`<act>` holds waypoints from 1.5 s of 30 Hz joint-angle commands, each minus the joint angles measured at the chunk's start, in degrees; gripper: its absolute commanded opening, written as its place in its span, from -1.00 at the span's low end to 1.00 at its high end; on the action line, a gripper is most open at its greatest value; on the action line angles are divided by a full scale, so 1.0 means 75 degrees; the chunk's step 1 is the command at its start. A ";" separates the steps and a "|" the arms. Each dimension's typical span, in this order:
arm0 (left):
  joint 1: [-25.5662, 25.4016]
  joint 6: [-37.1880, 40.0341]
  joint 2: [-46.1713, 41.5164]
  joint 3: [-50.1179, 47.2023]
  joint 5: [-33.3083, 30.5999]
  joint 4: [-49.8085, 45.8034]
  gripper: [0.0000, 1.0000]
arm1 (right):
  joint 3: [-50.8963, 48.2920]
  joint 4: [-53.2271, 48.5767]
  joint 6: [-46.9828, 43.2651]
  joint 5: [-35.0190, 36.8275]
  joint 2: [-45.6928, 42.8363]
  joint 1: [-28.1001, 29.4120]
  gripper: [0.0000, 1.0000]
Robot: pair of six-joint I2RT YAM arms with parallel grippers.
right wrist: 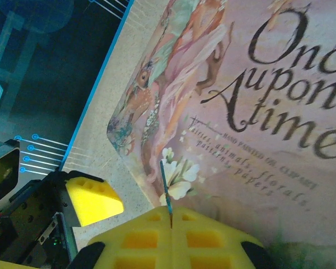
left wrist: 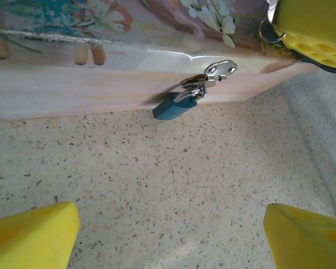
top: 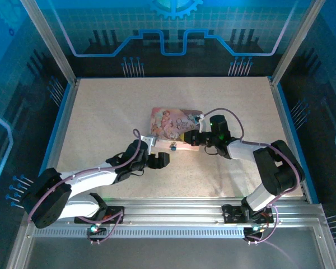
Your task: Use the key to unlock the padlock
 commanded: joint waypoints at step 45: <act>0.0500 0.0700 0.1096 0.0452 0.0455 0.0988 0.60 | 0.0713 -0.1683 0.0024 0.0140 0.1223 -0.0576 -0.92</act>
